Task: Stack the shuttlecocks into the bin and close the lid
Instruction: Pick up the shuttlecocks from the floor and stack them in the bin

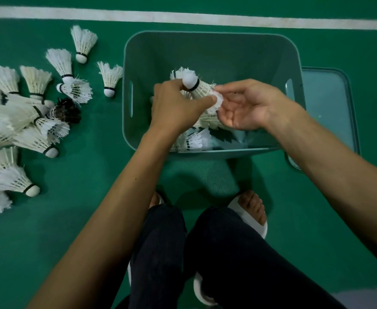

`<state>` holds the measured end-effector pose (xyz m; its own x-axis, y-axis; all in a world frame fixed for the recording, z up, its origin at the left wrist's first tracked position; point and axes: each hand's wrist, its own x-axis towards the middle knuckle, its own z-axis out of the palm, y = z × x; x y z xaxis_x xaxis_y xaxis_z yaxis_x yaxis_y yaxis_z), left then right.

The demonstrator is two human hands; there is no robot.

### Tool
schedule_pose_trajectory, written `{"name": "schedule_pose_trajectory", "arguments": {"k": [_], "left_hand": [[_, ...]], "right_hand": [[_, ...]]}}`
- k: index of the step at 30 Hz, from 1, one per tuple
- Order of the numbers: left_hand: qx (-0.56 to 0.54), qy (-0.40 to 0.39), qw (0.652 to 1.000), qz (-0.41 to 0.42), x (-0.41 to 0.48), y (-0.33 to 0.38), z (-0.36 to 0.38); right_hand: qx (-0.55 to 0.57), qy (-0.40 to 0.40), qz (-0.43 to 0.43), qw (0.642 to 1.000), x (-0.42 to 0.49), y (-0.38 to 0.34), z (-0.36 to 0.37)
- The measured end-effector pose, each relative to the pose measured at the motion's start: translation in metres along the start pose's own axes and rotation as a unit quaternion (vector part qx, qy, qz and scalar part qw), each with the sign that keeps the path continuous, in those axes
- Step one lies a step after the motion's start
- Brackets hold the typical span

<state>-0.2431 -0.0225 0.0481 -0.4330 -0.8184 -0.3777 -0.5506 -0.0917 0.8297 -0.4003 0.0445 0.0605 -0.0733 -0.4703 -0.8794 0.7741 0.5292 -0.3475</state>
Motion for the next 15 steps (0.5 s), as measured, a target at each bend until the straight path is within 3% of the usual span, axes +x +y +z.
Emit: {"name": "schedule_pose_trajectory", "arguments": {"k": [4, 7, 9, 12, 13, 15], "left_hand": [[0.034, -0.042, 0.999, -0.002, -0.001, 0.000, -0.006], [0.080, -0.066, 0.995, -0.008, 0.000, -0.002, -0.013], [0.114, -0.051, 0.992, -0.007, 0.002, -0.005, -0.015], [0.191, 0.006, 0.982, 0.000, 0.000, -0.008, -0.015], [0.208, 0.019, 0.978, 0.001, -0.001, -0.009, -0.015], [0.223, 0.025, 0.975, 0.001, -0.001, -0.009, -0.014]], "right_hand": [[-0.098, 0.024, -0.083, 0.991, -0.003, -0.009, -0.010], [-0.219, 0.116, -0.159, 0.956, -0.006, -0.011, -0.023], [-0.342, 0.203, -0.225, 0.889, -0.008, -0.011, -0.032], [-0.567, 0.268, -0.250, 0.738, -0.007, -0.008, -0.040], [-0.603, 0.281, -0.238, 0.707, -0.004, -0.006, -0.041], [-0.627, 0.300, -0.214, 0.686, 0.006, 0.000, -0.039]]}}
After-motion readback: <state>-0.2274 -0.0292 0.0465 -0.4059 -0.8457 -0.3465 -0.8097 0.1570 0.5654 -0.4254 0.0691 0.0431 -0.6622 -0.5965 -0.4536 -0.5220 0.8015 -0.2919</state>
